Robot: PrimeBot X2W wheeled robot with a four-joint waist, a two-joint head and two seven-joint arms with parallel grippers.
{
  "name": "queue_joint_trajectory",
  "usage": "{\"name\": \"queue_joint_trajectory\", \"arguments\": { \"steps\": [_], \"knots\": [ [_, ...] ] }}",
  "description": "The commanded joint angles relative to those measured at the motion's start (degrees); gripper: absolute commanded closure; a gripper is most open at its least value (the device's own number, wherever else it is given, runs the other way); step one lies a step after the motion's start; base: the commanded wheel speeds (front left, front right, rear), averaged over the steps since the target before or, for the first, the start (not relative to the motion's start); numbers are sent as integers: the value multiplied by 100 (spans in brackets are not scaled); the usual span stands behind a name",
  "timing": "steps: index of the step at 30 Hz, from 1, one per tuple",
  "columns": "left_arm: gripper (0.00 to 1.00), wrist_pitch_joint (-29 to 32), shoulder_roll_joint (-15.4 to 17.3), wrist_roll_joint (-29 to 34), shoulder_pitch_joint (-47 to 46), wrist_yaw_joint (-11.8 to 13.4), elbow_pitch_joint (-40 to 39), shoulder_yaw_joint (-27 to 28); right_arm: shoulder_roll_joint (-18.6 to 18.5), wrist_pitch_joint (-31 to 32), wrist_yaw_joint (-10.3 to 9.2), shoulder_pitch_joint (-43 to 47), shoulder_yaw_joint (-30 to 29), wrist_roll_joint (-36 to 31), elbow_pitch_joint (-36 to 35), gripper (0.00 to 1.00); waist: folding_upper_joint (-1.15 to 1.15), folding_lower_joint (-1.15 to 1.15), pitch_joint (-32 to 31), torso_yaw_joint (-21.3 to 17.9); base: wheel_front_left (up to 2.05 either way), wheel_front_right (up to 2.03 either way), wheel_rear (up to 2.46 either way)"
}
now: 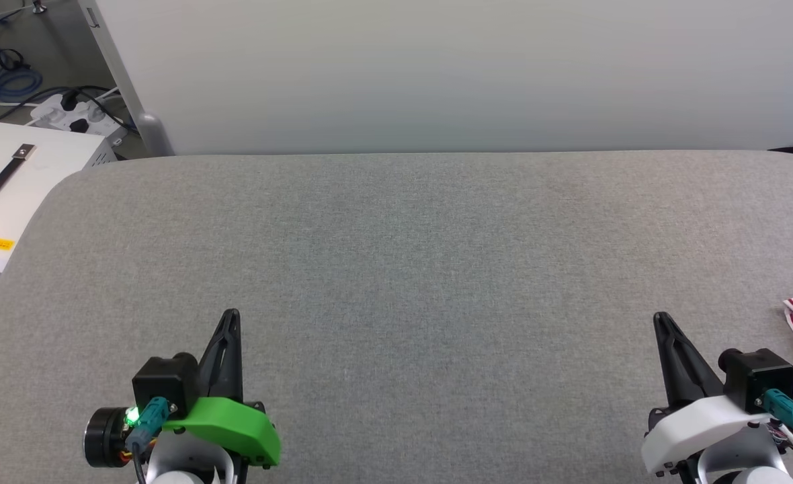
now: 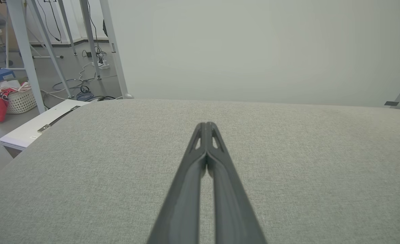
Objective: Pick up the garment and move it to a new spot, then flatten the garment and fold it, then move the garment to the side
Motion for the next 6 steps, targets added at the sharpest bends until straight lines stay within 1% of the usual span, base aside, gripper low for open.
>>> {"name": "queue_joint_trajectory", "arguments": {
  "steps": [1,6],
  "knots": [
    [100,40,-30,82,-29,29,-36,33,12,23,-3,-117,19,-60,-36,100,0,0,0,-2,0,0,0],
    [100,99,-32,148,-31,56,-65,40,23,66,-4,-126,26,-108,-42,100,0,0,1,-9,0,0,0]
  ]
}}
